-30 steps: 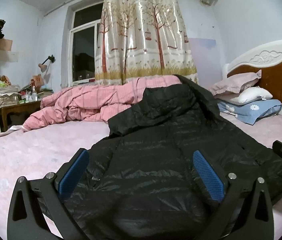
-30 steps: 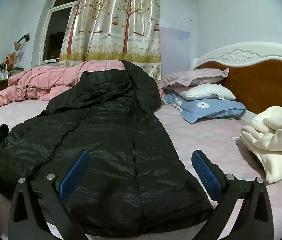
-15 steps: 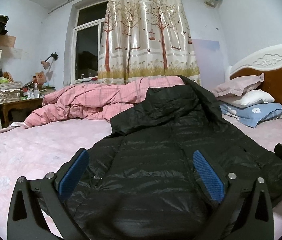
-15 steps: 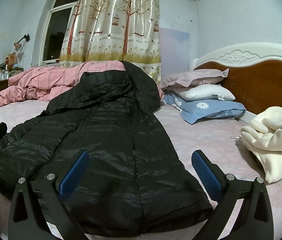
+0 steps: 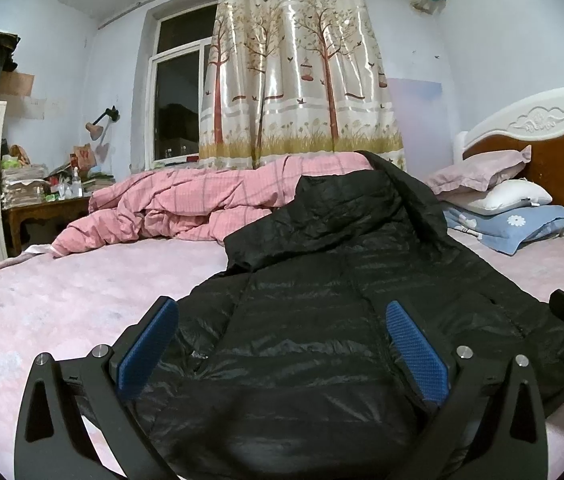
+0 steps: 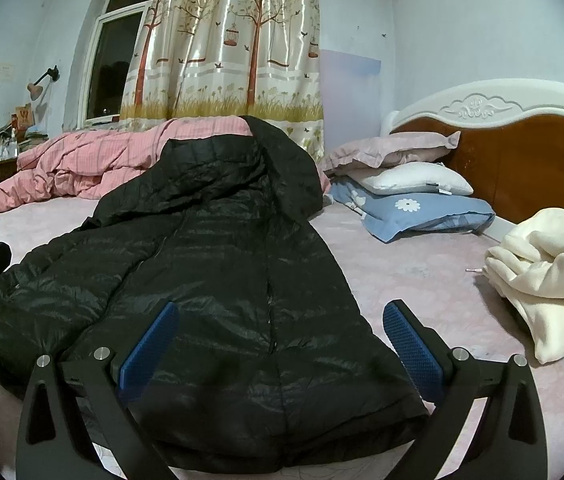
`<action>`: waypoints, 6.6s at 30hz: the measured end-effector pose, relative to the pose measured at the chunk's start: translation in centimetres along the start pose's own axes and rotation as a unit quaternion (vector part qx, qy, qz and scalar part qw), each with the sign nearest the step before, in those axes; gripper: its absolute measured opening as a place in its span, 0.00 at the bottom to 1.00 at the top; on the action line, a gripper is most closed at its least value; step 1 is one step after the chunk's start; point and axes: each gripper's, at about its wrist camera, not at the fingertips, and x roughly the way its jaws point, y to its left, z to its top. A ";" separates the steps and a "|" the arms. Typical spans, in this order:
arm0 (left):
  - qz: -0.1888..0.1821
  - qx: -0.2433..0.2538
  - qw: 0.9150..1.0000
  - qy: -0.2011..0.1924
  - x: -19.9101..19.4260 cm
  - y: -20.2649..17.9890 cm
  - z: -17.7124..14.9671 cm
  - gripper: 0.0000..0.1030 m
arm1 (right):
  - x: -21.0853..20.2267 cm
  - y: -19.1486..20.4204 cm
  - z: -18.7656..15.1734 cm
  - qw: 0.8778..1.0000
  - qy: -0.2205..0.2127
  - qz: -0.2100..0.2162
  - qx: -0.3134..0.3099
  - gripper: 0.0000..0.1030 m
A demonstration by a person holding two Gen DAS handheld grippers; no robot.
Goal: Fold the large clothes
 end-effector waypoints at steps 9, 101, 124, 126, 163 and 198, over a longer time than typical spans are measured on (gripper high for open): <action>0.001 -0.013 1.000 0.001 -0.1 0.2 0.1 1.00 | 0.0 -0.1 0.1 1.000 -0.002 0.001 0.000 0.99; 0.084 -0.101 0.976 0.175 -6.8 14.0 -1.6 0.05 | -5.7 -12.9 -5.5 0.962 0.206 0.051 0.170 0.02; 0.193 -0.002 0.966 0.175 9.3 12.1 4.1 0.83 | 10.0 -13.7 5.5 0.974 0.131 0.000 0.183 0.65; 0.150 0.002 0.978 0.146 7.1 10.4 5.2 0.85 | 8.4 -13.0 5.8 0.978 0.118 0.032 0.172 0.65; -0.044 -0.405 0.855 0.321 8.6 18.4 -5.3 0.96 | 10.8 -14.5 -3.1 0.880 0.259 0.205 0.341 0.73; 0.094 -0.136 0.941 0.296 -4.7 12.9 -4.7 0.60 | -5.0 -15.8 -7.0 0.918 0.266 0.106 0.274 0.28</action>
